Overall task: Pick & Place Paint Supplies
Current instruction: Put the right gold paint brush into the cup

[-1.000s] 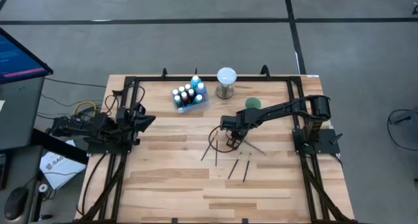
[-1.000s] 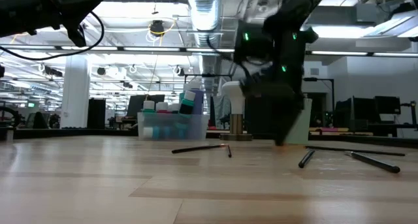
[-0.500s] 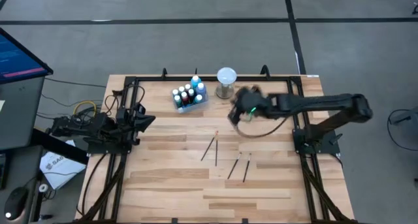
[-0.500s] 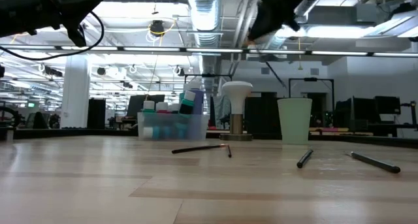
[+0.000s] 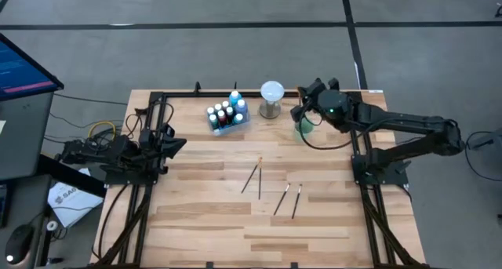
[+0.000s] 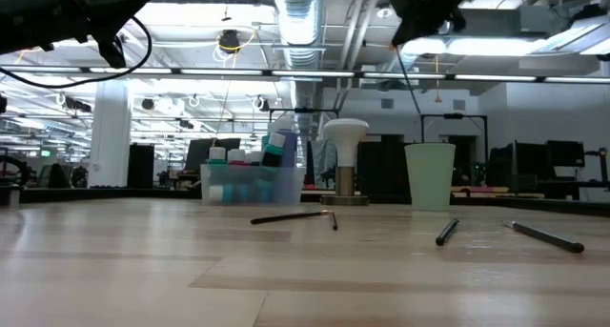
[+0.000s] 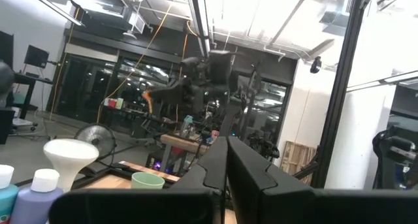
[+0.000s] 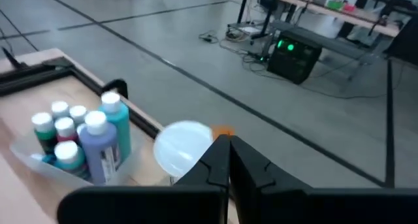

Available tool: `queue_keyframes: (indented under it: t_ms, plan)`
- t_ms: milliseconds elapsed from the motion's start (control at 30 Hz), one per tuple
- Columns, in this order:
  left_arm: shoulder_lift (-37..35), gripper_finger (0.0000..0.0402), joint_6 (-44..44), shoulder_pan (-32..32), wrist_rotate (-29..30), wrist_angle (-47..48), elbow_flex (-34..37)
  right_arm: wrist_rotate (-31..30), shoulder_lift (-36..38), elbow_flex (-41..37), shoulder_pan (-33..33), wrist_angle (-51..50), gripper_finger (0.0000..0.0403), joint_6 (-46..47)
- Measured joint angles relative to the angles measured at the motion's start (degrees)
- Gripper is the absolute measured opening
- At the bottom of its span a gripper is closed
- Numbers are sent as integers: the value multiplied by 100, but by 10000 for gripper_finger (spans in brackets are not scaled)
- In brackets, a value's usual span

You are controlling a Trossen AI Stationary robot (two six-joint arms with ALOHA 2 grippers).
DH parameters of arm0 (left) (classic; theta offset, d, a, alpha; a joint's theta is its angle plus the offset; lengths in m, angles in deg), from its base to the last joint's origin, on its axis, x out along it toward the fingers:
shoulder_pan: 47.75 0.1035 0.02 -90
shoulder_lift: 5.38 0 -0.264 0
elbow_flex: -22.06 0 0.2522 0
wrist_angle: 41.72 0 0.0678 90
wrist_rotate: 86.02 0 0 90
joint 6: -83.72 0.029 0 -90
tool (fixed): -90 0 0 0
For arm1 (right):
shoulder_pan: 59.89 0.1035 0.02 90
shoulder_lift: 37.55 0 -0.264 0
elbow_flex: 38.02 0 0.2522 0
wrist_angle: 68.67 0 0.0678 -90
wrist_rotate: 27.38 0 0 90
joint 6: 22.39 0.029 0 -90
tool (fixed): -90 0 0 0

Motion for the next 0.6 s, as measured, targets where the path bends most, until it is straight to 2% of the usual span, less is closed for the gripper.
queue_keyframes:
  t_ms: [100, 367, 600]
  plan:
    - [2, 6, 0, 0, -2, -2, 0, 191, 190, -479, -162, 390, 0, -34]
    - [2, 6, 0, 2, -2, 0, 0, 210, 696, -1817, -332, 1480, 0, 40]
    - [2, 6, 0, 0, -4, 2, 0, 215, 725, -2611, -372, 2459, 0, 102]
